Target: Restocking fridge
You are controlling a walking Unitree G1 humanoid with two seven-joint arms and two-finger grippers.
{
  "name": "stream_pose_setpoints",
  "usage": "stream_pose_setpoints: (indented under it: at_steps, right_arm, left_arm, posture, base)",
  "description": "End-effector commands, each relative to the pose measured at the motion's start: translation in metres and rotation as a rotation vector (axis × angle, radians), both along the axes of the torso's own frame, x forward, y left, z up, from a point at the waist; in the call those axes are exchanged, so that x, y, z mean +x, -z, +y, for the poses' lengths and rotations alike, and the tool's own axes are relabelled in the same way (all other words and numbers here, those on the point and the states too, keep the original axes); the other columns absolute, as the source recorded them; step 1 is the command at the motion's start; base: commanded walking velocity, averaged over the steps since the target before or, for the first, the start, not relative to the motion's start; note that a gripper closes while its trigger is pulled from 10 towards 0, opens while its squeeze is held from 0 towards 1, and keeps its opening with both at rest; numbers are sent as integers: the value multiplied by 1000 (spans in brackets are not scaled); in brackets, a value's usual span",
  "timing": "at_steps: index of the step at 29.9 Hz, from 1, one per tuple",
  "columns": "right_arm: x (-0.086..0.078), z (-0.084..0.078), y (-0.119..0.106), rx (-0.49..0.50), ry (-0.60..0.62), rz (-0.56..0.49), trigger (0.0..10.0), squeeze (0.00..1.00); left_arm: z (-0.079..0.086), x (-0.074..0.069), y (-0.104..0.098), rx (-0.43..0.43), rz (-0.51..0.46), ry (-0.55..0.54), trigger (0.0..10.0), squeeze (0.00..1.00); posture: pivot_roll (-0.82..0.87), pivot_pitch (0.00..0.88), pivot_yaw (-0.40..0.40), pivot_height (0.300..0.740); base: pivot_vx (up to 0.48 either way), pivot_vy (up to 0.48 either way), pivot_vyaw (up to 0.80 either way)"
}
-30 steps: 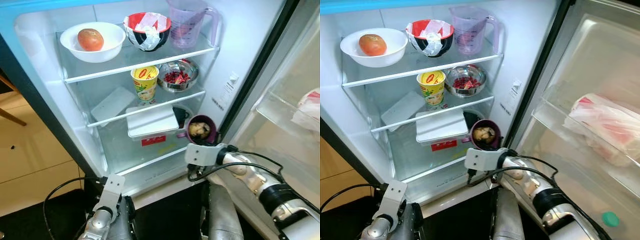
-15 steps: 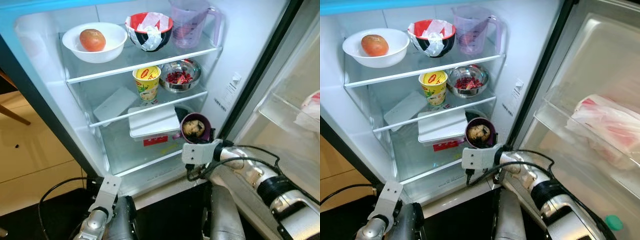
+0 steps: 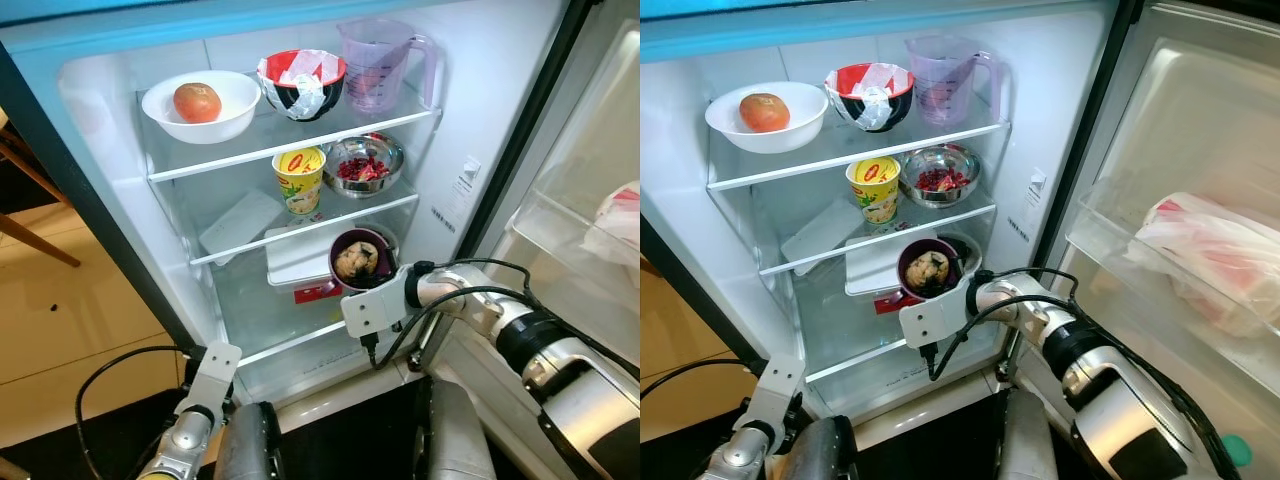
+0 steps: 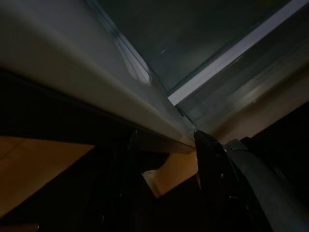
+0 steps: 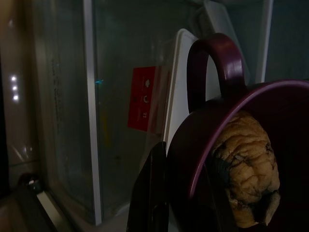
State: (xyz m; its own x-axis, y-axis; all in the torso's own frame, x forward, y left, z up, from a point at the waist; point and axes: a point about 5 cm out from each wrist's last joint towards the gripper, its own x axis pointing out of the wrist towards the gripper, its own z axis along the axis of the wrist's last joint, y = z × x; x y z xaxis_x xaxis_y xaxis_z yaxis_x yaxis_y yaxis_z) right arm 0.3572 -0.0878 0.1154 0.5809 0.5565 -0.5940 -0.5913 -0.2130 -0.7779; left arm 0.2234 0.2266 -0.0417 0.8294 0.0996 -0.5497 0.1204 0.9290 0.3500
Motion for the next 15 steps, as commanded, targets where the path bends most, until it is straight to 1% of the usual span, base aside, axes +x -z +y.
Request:
stream_pose_setpoints:
  at_steps: [1, 2, 3, 4, 6, 7, 8, 9, 11, 14, 15]
  right_arm:
    - [4, 13, -8, -16, -41, -27, 10000, 0]
    - [4, 13, -8, -16, -41, -27, 10000, 0]
    - [11, 23, -18, 7, -24, -72, 10000, 0]
    - [14, 24, -22, 15, -14, -91, 10000, 0]
    - [18, 23, -28, 36, 8, -120, 10000, 0]
    - [18, 22, -31, 50, 15, -121, 10000, 0]
    - [18, 22, -31, 50, 15, -121, 10000, 0]
    - [18, 20, -32, 56, 12, -119, 10000, 0]
    - [18, 20, -32, 56, 12, -119, 10000, 0]
    - [10, 5, -23, 25, -41, -109, 10000, 0]
    - [5, -1, -16, 3, -61, -93, 10000, 0]
  left_arm:
    - [0, -1, 1, -5, 15, -5, 10000, 0]
    - [0, -1, 1, -5, 15, -5, 10000, 0]
    - [-13, 7, -3, -32, -38, 28, 10000, 0]
    - [-18, 9, -6, -37, -62, 44, 10000, 0]
    - [-25, 14, -11, -33, -107, 85, 10000, 0]
    - [-30, 16, -14, -33, -135, 123, 10000, 0]
    - [-30, 16, -14, -33, -135, 123, 10000, 0]
    - [-36, 17, -19, -42, -169, 178, 10000, 0]
    - [-36, 17, -19, -42, -169, 178, 10000, 0]
    - [-48, 18, -35, -117, -247, 329, 10000, 0]
    - [-49, 18, -44, -117, -279, 392, 10000, 0]
  posture:
    - [-22, 0, 19, 421]
    - [-22, 0, 19, 421]
    - [5, 0, -2, 421]
    - [8, 0, -5, 421]
    - [10, 0, -7, 421]
    - [6, 0, -7, 421]
    - [6, 0, -7, 421]
    - [-2, 1, -5, 421]
    - [-2, 1, -5, 421]
    - [-9, 5, -12, 421]
    - [-13, 6, -12, 421]
  base:
    - [0, 0, 0]
    - [0, 0, 0]
    - [0, 0, 0]
    - [0, 0, 0]
    - [0, 0, 0]
    - [0, 0, 0]
    - [0, 0, 0]
    - [0, 0, 0]
    - [0, 0, 0]
    - [0, 0, 0]
    - [0, 0, 0]
